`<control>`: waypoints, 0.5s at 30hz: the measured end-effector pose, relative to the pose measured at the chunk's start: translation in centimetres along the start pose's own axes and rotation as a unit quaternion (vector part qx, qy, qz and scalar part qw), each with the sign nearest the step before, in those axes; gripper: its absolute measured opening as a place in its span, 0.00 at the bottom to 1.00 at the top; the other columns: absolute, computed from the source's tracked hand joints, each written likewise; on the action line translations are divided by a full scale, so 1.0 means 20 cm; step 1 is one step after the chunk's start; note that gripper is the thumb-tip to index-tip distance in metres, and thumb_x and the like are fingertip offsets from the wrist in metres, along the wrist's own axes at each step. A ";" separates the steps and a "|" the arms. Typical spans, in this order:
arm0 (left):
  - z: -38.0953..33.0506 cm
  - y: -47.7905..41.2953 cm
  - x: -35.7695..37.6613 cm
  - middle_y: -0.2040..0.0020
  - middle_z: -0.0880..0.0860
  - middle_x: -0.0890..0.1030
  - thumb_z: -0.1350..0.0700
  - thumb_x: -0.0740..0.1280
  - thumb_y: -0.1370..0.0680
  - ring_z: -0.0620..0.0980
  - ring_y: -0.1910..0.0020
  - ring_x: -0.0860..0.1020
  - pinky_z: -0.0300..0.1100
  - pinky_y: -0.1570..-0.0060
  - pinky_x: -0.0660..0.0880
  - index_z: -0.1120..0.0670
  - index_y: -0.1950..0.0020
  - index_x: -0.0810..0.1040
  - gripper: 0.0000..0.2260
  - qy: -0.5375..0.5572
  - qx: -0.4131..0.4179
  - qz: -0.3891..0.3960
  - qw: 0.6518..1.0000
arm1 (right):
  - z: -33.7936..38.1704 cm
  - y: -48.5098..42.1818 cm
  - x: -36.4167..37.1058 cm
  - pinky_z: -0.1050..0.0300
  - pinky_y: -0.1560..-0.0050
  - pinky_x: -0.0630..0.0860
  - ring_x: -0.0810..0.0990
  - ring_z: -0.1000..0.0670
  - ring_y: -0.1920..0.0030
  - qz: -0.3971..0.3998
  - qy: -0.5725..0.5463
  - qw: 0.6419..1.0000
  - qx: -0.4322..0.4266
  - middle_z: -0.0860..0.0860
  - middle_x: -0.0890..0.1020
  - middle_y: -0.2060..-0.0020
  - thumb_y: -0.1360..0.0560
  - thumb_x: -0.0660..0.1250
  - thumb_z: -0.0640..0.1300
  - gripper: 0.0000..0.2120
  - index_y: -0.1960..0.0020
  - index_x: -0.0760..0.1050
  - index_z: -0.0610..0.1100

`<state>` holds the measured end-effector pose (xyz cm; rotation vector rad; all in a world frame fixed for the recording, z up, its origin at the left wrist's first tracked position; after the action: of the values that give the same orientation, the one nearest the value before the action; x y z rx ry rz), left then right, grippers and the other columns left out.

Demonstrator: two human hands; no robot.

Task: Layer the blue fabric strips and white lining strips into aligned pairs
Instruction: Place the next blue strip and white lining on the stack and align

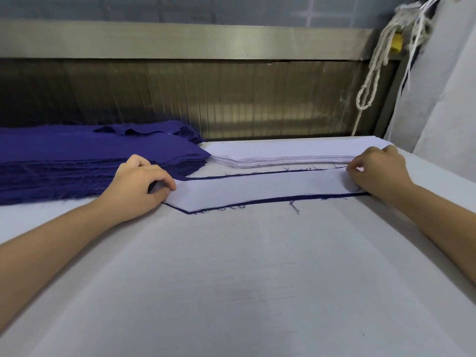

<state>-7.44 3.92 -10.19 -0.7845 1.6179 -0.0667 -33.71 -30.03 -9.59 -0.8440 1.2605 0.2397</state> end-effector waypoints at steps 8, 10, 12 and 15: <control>-0.01 -0.07 -0.02 0.58 0.45 0.80 0.62 0.67 0.25 0.49 0.52 0.68 0.40 0.52 0.61 0.51 0.52 0.82 0.08 0.005 0.013 -0.042 0.999 | 0.21 -0.01 -0.01 0.47 0.45 0.73 0.73 0.39 0.47 0.016 -0.066 0.997 -0.048 0.42 0.82 0.52 0.25 0.59 0.36 0.13 0.51 0.82 0.41; 0.01 -0.11 -0.04 0.59 0.49 0.79 0.64 0.67 0.25 0.50 0.55 0.69 0.39 0.53 0.61 0.53 0.50 0.81 0.08 0.032 0.003 -0.070 0.997 | 0.32 -0.03 -0.01 0.48 0.46 0.73 0.74 0.40 0.46 0.018 -0.063 0.994 -0.082 0.43 0.82 0.50 0.25 0.59 0.37 0.13 0.49 0.82 0.42; 0.04 -0.17 -0.07 0.60 0.50 0.78 0.65 0.67 0.25 0.52 0.56 0.70 0.41 0.53 0.63 0.55 0.49 0.80 0.08 0.037 -0.013 -0.096 0.995 | 0.45 -0.06 0.00 0.49 0.47 0.73 0.73 0.42 0.45 0.028 -0.073 0.991 -0.107 0.45 0.82 0.50 0.25 0.59 0.37 0.13 0.49 0.81 0.43; 0.11 -0.25 -0.11 0.57 0.50 0.77 0.62 0.67 0.25 0.56 0.52 0.71 0.48 0.49 0.68 0.54 0.46 0.78 0.09 -0.006 -0.055 -0.121 0.991 | 0.67 -0.12 0.00 0.52 0.49 0.74 0.73 0.43 0.44 0.024 -0.108 0.984 -0.141 0.47 0.82 0.49 0.25 0.60 0.37 0.12 0.48 0.80 0.44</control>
<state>-3.20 2.15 -6.53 -1.0614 1.5187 -0.1469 -22.40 -22.75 -7.75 -1.0022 1.0575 0.5437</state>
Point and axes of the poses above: each hand's wrist, its own y-axis away from the middle knuckle, its own x-axis out of the palm, z = x × y, the point moved 1 cm from there along -y, towards the middle knuckle
